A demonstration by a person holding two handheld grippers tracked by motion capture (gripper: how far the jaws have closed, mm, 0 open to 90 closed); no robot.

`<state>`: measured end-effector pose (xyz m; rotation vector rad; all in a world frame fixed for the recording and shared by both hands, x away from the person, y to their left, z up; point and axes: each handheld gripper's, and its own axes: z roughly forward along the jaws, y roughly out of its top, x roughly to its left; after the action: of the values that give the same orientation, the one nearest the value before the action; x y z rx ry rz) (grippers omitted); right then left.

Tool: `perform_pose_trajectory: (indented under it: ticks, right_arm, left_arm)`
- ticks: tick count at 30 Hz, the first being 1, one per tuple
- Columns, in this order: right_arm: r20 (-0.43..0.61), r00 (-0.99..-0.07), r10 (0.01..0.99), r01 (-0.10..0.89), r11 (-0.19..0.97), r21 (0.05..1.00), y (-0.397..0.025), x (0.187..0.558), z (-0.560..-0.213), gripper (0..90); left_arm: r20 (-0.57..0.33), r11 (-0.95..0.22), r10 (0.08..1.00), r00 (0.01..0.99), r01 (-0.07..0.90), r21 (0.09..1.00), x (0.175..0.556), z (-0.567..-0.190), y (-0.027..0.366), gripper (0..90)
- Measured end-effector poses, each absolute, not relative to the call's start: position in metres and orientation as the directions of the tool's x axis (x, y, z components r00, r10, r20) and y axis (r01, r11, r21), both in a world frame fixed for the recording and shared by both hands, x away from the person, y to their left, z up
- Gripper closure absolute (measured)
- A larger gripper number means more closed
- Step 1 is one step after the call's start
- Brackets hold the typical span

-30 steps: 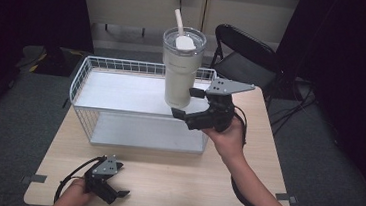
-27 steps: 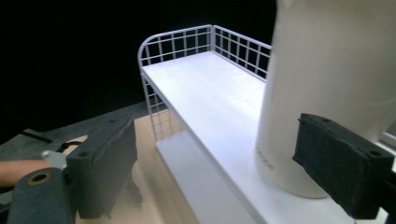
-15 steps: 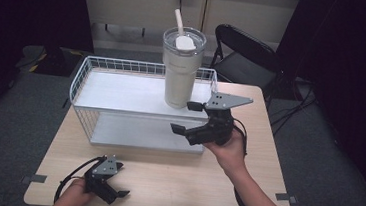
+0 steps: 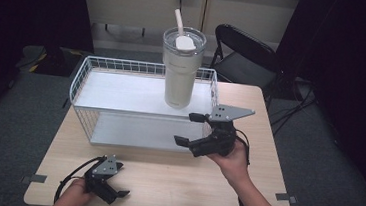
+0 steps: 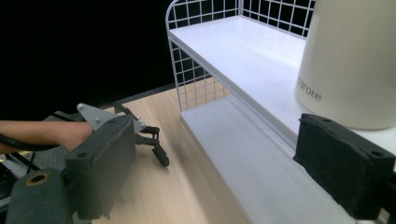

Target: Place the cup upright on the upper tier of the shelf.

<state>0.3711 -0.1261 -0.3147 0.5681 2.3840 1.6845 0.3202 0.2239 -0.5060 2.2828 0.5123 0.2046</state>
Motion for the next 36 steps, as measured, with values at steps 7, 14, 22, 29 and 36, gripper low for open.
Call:
perform_pose_trajectory:
  ticks: [7, 14, 22, 29, 36]
  right_arm:
    - [0.079, -0.917, 0.392, 0.206, 0.294, 0.933, -0.132, 0.367, -0.325, 12.4]
    - [0.079, -0.924, 0.374, 0.204, 0.308, 0.929, -0.136, 0.363, -0.338, 12.5]
    - [0.084, -0.927, 0.366, 0.21, 0.321, 0.923, -0.142, 0.361, -0.354, 12.5]
    - [0.085, -0.93, 0.356, 0.214, 0.339, 0.916, -0.149, 0.357, -0.368, 12.6]
    - [0.096, -0.925, 0.368, 0.232, 0.347, 0.909, -0.159, 0.355, -0.384, 12.9]
  left_arm:
    - [-0.011, -0.621, 0.423, 0.906, 0.299, 0.725, 0.32, -0.506, 0.224, 2.8]
    - [-0.012, -0.62, 0.423, 0.906, 0.299, 0.725, 0.32, -0.506, 0.224, 2.9]
    - [-0.011, -0.621, 0.423, 0.906, 0.299, 0.725, 0.32, -0.506, 0.224, 2.9]
    - [-0.011, -0.621, 0.423, 0.906, 0.299, 0.725, 0.32, -0.506, 0.224, 2.9]
    - [-0.011, -0.621, 0.423, 0.906, 0.299, 0.725, 0.32, -0.506, 0.224, 2.8]
